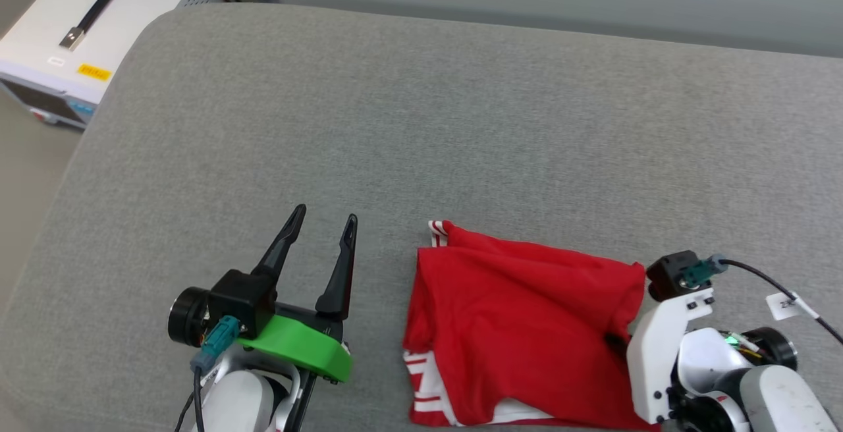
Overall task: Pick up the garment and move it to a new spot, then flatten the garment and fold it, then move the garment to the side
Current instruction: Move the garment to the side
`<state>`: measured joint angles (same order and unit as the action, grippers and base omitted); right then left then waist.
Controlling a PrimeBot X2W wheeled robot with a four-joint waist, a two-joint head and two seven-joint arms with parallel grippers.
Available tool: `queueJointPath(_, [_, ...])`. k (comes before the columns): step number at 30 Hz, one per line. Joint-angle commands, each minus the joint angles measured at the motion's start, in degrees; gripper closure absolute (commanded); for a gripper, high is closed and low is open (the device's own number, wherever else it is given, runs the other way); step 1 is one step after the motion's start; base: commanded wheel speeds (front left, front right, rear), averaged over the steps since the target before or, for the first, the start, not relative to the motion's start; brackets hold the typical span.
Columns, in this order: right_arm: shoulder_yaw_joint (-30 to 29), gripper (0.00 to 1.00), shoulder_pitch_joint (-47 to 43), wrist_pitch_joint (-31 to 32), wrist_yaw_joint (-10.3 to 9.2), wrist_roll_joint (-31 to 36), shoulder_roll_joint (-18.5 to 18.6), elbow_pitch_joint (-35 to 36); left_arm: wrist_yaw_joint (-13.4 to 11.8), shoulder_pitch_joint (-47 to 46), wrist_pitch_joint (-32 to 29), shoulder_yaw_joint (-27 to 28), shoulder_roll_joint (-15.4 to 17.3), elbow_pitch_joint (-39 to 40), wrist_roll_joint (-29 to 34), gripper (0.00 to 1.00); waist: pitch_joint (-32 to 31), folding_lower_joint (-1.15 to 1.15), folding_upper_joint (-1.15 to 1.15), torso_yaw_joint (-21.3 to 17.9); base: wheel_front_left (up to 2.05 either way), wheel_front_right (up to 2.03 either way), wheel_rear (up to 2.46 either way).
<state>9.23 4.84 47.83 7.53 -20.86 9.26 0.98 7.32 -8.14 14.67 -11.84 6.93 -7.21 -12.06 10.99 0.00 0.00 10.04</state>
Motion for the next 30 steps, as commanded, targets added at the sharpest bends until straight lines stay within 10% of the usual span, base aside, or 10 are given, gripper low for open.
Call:
queueJointPath(1, [0.1, 1.00, 0.9, -0.9, -0.04, 0.5, 2.1, 0.6, 0.2, 0.3, 0.3, -0.1, 0.2, 0.0, 0.2, 0.00, -1.1, 0.00, 0.00, -1.8, 0.00, 0.00, 0.00])
queueJointPath(30, [5.8, 1.00, 7.7, -9.9, -0.04, -4.8, 41.4, 3.0, 0.2, -5.8, 0.3, -10.0, 2.8, 0.1, -1.3, 0.00, 8.9, 0.00, 0.00, -20.8, 0.00, 0.00, 0.00])
